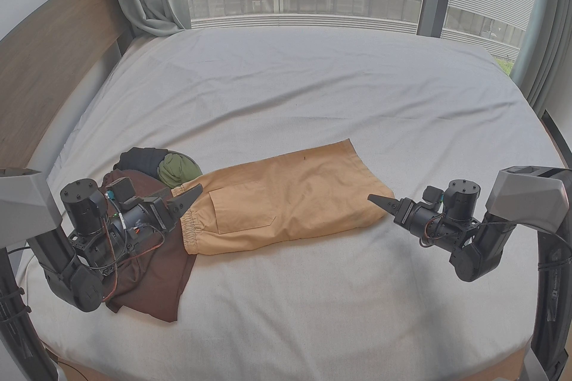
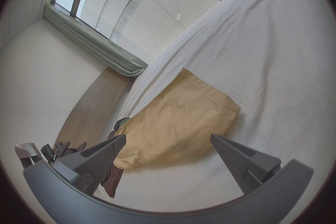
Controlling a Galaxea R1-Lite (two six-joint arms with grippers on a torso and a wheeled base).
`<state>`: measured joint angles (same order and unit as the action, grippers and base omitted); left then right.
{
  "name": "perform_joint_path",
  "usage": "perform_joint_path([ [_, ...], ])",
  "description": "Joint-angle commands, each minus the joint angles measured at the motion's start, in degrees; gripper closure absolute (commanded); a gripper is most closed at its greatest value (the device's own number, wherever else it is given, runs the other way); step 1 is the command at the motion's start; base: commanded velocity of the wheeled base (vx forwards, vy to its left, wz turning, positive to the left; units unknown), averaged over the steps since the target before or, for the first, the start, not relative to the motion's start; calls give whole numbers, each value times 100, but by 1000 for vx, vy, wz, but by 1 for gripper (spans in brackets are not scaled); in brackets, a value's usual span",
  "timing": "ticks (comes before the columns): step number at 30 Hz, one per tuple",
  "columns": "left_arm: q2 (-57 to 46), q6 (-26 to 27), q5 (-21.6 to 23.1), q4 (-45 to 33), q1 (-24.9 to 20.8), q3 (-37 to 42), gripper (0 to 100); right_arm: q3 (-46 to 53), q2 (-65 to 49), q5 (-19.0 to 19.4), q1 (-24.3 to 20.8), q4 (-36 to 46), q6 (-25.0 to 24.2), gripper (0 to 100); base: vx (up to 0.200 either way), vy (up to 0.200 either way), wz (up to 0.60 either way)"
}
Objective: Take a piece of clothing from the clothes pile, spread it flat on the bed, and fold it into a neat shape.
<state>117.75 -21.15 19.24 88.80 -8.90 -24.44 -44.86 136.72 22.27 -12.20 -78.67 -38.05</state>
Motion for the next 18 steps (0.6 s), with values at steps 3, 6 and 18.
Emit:
perform_joint_path([
  [3,99,-21,-8,6,2,-17,0,-295,487,-65,-19,264,-71,0,0,0,0],
  [6,143,-21,-8,6,2,-17,0,-559,654,-285,-19,475,-71,0,0,0,0],
  [18,257,-21,1,6,2,-17,0,-1279,1094,-346,-309,747,-326,0,0,0,0],
])
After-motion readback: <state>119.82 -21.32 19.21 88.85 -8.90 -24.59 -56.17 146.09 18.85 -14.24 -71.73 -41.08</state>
